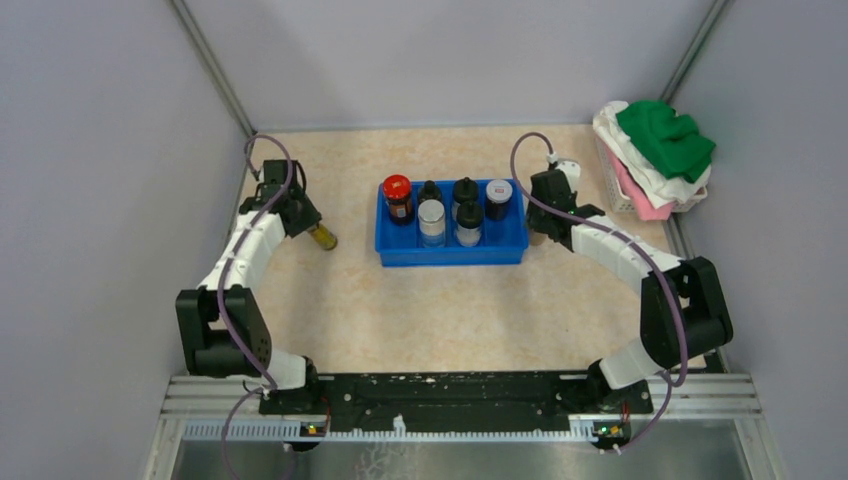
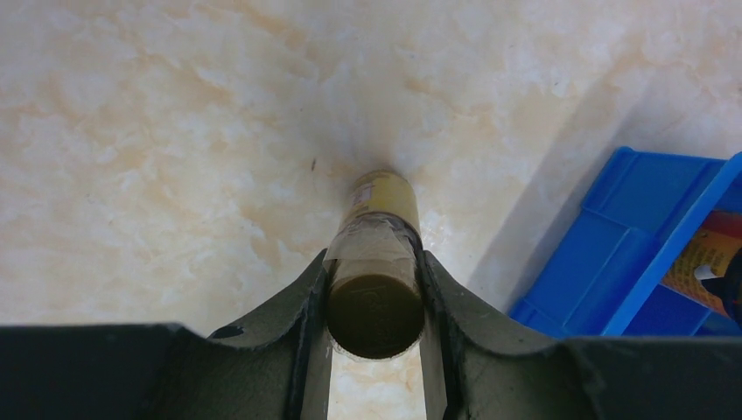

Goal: Organize the condiment bottles
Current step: Pick up the bottle from the corner of the board, then place the bottle at the center of the board.

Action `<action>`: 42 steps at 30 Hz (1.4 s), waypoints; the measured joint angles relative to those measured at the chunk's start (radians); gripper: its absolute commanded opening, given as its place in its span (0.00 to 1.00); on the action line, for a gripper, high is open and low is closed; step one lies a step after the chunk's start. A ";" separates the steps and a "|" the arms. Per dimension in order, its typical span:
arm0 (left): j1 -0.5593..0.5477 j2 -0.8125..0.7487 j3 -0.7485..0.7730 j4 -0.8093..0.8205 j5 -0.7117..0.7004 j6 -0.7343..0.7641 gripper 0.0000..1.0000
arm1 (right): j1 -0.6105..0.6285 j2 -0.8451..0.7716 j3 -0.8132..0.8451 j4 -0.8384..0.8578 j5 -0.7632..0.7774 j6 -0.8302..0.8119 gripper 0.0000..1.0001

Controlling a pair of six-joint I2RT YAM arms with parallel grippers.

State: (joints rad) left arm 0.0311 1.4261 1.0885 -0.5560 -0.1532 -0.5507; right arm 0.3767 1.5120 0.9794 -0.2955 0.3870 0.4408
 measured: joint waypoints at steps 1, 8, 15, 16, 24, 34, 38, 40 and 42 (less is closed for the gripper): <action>-0.006 0.013 0.011 0.004 0.006 0.009 0.00 | -0.002 0.000 0.000 0.000 0.003 0.006 0.00; -0.061 0.106 0.090 0.048 0.017 0.066 0.00 | -0.034 -0.008 -0.004 -0.009 0.008 0.027 0.00; -0.101 0.170 0.151 0.060 0.033 0.109 0.02 | -0.051 -0.012 -0.001 -0.028 0.006 0.023 0.00; -0.103 0.176 0.157 0.060 0.034 0.116 0.02 | -0.051 -0.011 0.001 -0.031 0.005 0.023 0.00; -0.105 0.233 0.225 0.039 0.056 0.162 0.25 | -0.052 0.013 0.025 -0.040 0.001 0.008 0.00; -0.106 0.252 0.243 0.048 0.092 0.196 0.48 | -0.052 0.015 0.025 -0.035 -0.003 -0.005 0.00; -0.116 0.269 0.255 0.046 0.104 0.206 0.56 | -0.052 0.015 0.025 -0.034 -0.005 -0.011 0.00; -0.125 0.285 0.261 0.047 0.105 0.208 0.57 | -0.052 0.015 0.025 -0.034 -0.006 -0.013 0.00; -0.133 0.291 0.261 0.044 0.108 0.210 0.59 | -0.052 0.015 0.025 -0.034 -0.007 -0.014 0.00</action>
State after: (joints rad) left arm -0.1020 1.7176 1.3491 -0.5121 -0.0452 -0.3408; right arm 0.3248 1.5272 1.0046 -0.3290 0.3801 0.4271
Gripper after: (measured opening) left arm 0.562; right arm 0.482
